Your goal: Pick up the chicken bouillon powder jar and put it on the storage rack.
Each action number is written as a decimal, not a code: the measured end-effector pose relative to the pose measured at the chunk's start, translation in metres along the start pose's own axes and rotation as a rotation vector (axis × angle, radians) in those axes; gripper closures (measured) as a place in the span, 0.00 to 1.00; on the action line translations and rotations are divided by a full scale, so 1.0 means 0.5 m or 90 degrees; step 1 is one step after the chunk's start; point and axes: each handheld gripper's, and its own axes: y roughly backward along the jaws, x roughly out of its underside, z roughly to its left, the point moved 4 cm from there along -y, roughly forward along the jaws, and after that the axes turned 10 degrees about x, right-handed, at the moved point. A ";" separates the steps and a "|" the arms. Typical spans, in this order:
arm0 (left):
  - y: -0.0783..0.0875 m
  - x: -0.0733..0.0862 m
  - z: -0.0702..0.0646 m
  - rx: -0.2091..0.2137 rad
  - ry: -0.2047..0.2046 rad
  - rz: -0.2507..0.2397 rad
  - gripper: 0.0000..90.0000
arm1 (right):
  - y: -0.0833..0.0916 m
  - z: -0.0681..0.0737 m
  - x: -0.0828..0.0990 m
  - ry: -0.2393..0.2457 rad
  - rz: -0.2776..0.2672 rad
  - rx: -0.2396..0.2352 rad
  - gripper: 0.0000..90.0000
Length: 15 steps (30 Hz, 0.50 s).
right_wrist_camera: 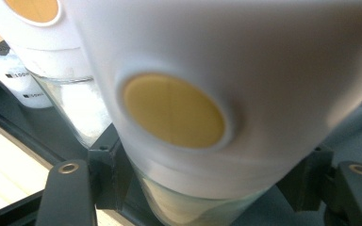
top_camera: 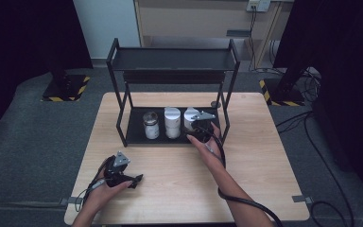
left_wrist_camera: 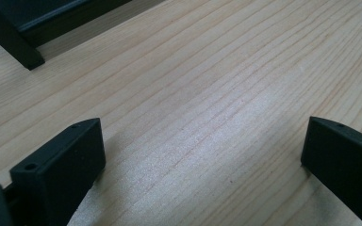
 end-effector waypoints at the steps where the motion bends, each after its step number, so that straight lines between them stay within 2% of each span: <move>1: 0.000 0.000 0.000 0.000 0.000 0.000 0.00 | -0.001 0.000 0.000 0.000 0.001 -0.001 0.36; 15: -0.001 -0.001 0.001 0.001 0.000 0.000 0.00 | -0.011 -0.005 0.001 -0.003 0.008 -0.005 0.36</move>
